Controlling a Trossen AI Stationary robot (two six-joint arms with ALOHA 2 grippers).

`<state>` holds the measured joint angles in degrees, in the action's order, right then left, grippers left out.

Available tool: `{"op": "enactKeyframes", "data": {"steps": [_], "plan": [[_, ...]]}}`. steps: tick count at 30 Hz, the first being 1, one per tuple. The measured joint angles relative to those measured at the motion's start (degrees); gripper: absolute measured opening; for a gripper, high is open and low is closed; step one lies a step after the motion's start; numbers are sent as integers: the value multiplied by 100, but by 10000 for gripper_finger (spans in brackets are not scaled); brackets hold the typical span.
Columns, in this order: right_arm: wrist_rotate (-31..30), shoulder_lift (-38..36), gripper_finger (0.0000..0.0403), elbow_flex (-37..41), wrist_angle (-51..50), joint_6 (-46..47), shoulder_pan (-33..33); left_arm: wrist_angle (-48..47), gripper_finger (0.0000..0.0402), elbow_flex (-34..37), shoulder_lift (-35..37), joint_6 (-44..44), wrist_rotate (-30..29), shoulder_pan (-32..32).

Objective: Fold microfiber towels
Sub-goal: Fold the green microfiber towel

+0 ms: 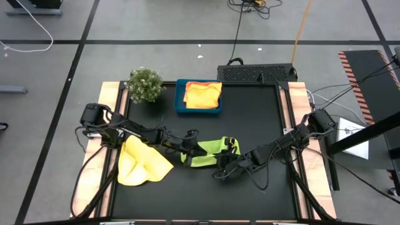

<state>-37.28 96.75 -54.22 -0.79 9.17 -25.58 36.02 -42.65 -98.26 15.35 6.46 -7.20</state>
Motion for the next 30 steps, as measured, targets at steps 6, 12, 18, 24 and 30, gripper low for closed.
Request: {"op": "enactKeyframes", "data": {"steps": [6, 12, 18, 24, 30], "plan": [[0, 0, 10, 0, -38, 45, 0, -30, 122, 0, 0, -7, -24, -12], [2, -2, 10, 0, -47, 63, 0, -571, 191, 7, 121, 330, -176, 23], [4, -2, 10, 0, -83, 63, 0, -1694, 219, 7, 439, 600, -765, 50], [4, -1, 10, 0, -71, 82, 2, -1535, 225, 2, 373, 789, -618, -64], [7, -2, 10, 0, -75, 107, 2, -1005, 225, 4, 77, 747, -659, -55]]}}
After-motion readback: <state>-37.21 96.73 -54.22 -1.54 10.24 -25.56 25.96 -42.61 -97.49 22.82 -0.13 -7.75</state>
